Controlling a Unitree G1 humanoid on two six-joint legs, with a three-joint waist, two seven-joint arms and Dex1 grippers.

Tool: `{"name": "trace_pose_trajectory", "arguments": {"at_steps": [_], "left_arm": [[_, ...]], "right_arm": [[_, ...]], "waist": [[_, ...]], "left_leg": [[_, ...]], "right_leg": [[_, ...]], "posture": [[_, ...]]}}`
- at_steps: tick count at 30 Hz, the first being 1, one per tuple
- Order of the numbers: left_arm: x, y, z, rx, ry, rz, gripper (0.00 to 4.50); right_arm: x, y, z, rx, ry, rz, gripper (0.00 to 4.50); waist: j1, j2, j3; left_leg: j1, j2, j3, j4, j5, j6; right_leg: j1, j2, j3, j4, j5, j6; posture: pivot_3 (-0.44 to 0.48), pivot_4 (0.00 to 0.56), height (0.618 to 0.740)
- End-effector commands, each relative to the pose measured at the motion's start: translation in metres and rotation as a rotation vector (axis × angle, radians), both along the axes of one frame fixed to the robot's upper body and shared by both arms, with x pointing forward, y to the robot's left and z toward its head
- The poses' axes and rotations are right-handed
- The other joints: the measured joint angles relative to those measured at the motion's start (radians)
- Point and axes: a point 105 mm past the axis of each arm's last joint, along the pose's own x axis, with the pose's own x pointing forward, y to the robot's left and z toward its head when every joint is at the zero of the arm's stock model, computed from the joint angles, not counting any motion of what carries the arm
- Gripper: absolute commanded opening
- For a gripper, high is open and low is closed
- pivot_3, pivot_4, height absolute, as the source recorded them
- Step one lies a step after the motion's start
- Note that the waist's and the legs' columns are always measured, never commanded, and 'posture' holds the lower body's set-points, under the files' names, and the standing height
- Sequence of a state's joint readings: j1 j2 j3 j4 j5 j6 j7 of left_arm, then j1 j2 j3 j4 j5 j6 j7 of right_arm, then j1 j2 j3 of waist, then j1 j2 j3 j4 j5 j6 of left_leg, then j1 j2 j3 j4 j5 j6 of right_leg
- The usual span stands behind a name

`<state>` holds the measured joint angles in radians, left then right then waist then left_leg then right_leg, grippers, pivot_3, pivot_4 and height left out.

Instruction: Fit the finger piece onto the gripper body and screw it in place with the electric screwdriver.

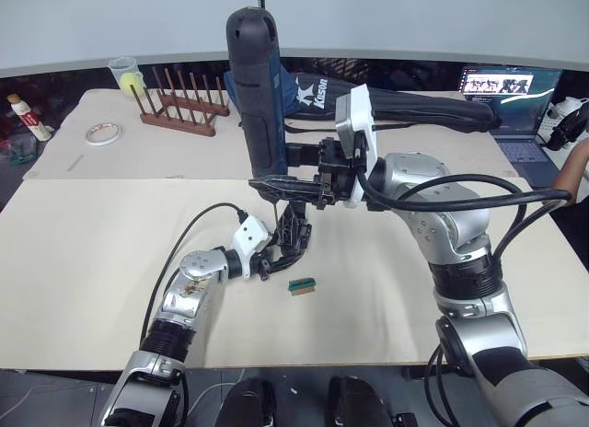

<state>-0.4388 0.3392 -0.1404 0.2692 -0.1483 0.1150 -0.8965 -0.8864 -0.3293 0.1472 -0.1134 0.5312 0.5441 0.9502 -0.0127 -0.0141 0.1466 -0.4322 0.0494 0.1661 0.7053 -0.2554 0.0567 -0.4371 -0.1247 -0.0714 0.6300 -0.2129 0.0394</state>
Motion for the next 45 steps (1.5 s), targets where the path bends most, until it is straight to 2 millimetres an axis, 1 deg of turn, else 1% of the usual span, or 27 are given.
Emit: {"name": "trace_pose_trajectory", "arguments": {"at_steps": [1, 14, 23, 28, 37, 45], "left_arm": [[0.000, -0.005, 0.019, -0.030, -0.061, -0.019, 2.27], [0.001, -0.006, 0.021, -0.032, -0.068, -0.020, 2.27], [0.001, -0.006, 0.022, -0.034, -0.070, -0.020, 2.27], [0.002, -0.006, 0.022, -0.034, -0.072, -0.019, 2.27], [0.003, -0.006, 0.023, -0.032, -0.079, -0.017, 2.27], [0.004, -0.007, 0.024, -0.035, -0.085, -0.016, 2.27]], "right_arm": [[-0.006, -0.001, 0.013, 0.043, -0.071, 0.018, 1.93], [-0.008, 0.001, 0.002, 0.026, -0.074, 0.023, 1.93], [-0.008, 0.003, 0.000, 0.024, -0.075, 0.026, 1.93], [-0.007, 0.002, -0.006, 0.015, -0.068, 0.024, 1.93], [-0.003, 0.001, -0.019, -0.035, -0.037, 0.018, 1.93], [-0.006, 0.001, -0.023, -0.073, -0.012, 0.053, 1.93]], "waist": [[0.000, 0.000, 0.000], [0.000, 0.000, 0.000], [0.000, 0.000, 0.000], [0.000, 0.000, 0.000], [0.000, 0.000, 0.000], [0.001, 0.000, 0.000]], "left_leg": [[0.000, 0.000, 0.000, 0.000, 0.000, 0.000], [0.000, 0.000, 0.000, 0.000, 0.000, 0.000], [0.000, 0.000, 0.000, 0.000, 0.000, 0.000], [0.000, 0.000, 0.000, 0.000, 0.000, 0.000], [0.000, 0.000, 0.000, 0.000, 0.000, 0.000], [0.000, 0.000, 0.000, 0.000, 0.000, 0.000]], "right_leg": [[0.000, 0.000, 0.000, 0.000, 0.000, 0.000], [0.000, 0.000, 0.000, 0.000, 0.000, 0.000], [0.000, 0.000, 0.000, 0.000, 0.000, 0.000], [0.000, 0.000, 0.000, 0.000, 0.000, 0.000], [0.000, 0.000, 0.000, 0.000, 0.000, 0.000], [0.000, 0.000, 0.000, 0.000, 0.000, 0.000]], "posture": [[0.000, 0.150, 0.740], [0.000, 0.150, 0.740], [0.000, 0.150, 0.740], [0.000, 0.150, 0.740], [0.000, 0.150, 0.740], [0.000, 0.150, 0.740]]}}
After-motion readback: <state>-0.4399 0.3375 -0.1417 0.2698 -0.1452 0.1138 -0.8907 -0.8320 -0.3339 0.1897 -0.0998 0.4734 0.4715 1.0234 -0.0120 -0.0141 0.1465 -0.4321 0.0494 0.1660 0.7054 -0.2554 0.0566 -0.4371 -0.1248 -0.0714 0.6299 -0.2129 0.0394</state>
